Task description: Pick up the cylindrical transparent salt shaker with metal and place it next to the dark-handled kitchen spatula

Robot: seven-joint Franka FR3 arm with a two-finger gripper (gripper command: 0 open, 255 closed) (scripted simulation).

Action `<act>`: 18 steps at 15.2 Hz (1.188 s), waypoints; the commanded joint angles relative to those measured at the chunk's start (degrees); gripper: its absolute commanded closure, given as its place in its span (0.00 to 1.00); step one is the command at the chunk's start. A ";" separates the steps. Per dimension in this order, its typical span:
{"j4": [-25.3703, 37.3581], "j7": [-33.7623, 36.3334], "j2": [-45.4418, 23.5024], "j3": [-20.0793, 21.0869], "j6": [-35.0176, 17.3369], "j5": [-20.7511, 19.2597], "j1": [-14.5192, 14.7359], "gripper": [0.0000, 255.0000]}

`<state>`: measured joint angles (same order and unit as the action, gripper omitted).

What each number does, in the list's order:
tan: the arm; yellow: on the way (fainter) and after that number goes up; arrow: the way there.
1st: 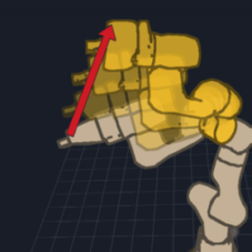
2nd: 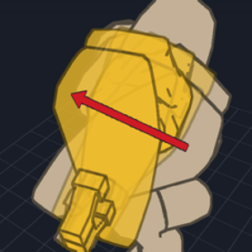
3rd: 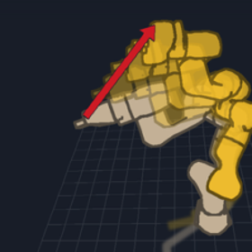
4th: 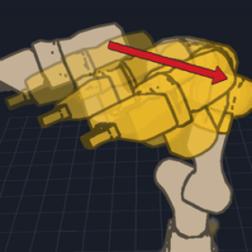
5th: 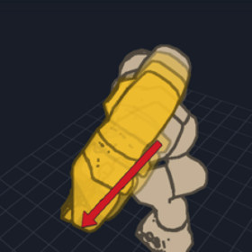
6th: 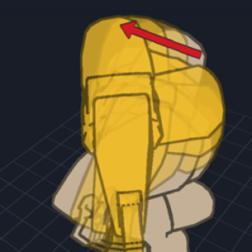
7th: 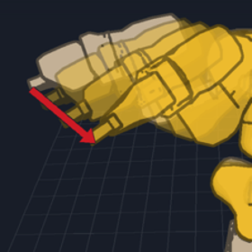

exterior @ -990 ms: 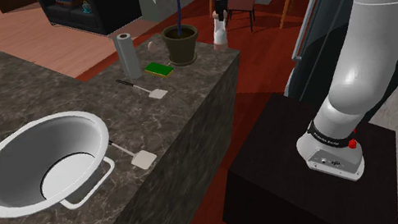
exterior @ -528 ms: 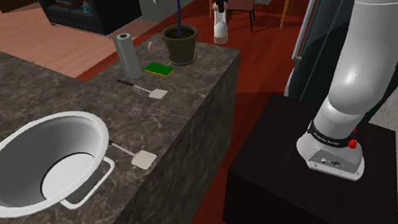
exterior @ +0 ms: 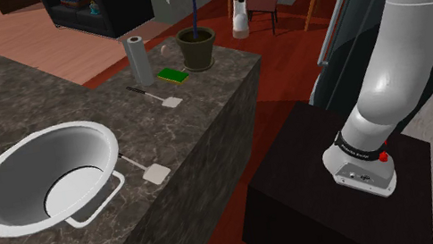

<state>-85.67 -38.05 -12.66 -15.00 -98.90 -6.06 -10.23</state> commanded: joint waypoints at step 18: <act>22.25 -2.78 -5.29 -0.32 16.88 1.47 -1.26 1.00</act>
<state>-65.17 -40.66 -17.40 -15.31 -83.22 -4.73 -11.38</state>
